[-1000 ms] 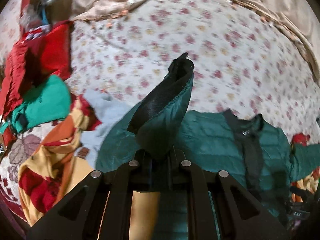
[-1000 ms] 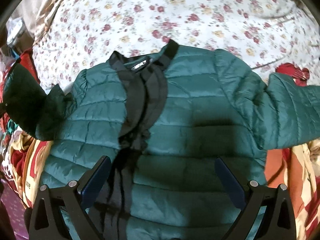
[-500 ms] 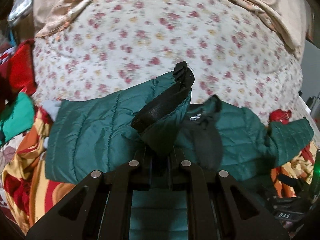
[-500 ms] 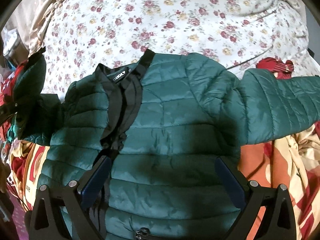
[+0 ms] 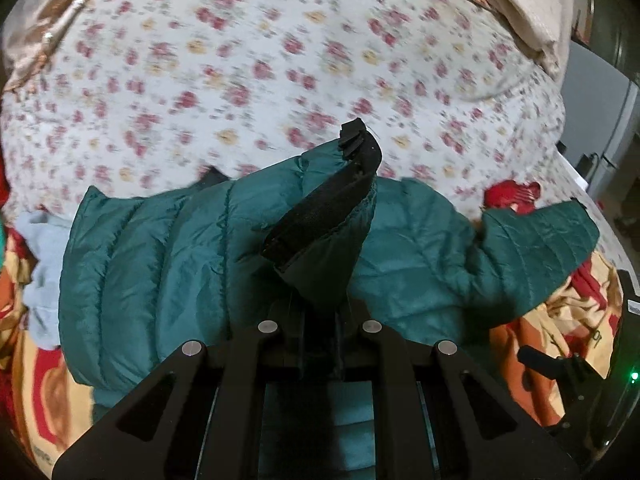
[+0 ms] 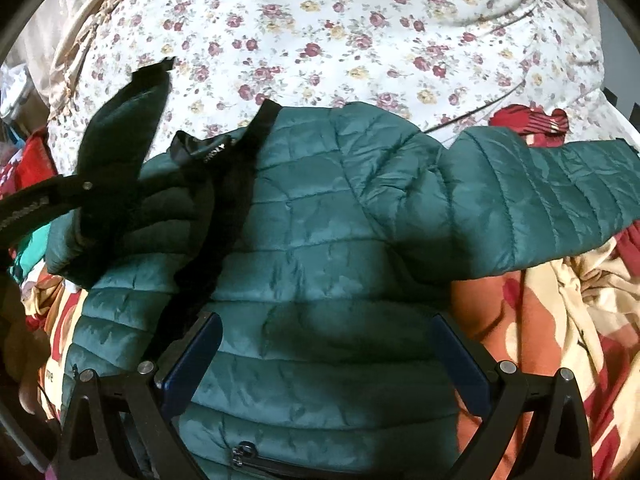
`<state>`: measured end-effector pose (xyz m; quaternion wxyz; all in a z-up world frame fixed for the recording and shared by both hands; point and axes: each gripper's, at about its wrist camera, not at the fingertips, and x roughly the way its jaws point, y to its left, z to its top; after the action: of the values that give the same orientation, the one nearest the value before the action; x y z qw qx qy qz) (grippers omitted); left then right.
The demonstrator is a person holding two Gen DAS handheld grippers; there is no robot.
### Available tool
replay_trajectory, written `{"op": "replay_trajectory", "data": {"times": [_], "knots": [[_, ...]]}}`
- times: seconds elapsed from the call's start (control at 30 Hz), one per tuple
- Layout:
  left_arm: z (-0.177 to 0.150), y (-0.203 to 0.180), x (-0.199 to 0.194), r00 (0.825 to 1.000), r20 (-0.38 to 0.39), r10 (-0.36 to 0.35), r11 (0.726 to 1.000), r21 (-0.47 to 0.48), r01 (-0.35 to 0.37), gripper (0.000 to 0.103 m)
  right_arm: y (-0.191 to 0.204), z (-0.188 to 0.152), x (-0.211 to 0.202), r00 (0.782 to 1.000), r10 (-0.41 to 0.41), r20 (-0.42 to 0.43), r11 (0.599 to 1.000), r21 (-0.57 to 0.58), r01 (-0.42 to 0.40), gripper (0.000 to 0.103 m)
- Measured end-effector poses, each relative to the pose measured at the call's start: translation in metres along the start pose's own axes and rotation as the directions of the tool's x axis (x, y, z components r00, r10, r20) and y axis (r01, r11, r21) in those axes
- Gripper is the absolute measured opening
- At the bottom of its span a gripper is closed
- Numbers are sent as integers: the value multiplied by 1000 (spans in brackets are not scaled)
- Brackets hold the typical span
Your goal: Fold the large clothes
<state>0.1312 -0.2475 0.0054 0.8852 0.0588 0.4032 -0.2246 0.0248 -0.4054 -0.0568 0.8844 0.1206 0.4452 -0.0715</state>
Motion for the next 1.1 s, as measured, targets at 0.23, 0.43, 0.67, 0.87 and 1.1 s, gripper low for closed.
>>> {"op": "replay_trajectory", "data": {"times": [0.23, 0.43, 0.67, 0.87, 1.1], "knots": [[-9, -27, 37, 997, -61, -56, 998, 1, 56, 10, -17, -6, 9, 999, -16, -32, 1000, 19, 17, 103], [-23, -27, 62, 985, -115, -129, 992, -26, 127, 11, -26, -12, 12, 999, -5, -49, 999, 47, 7, 103], [-30, -5, 58, 940, -125, -318, 943, -146, 300, 74, -26, -12, 6, 999, 14, -41, 997, 71, -11, 103], [-31, 23, 27, 950, -105, -294, 951, -135, 279, 74, -19, -8, -2, 999, 44, -24, 996, 77, -42, 103], [-39, 97, -6, 995, -52, -89, 987, -139, 81, 75, 7, 18, 18, 994, 107, -13, 993, 50, -106, 103]]}}
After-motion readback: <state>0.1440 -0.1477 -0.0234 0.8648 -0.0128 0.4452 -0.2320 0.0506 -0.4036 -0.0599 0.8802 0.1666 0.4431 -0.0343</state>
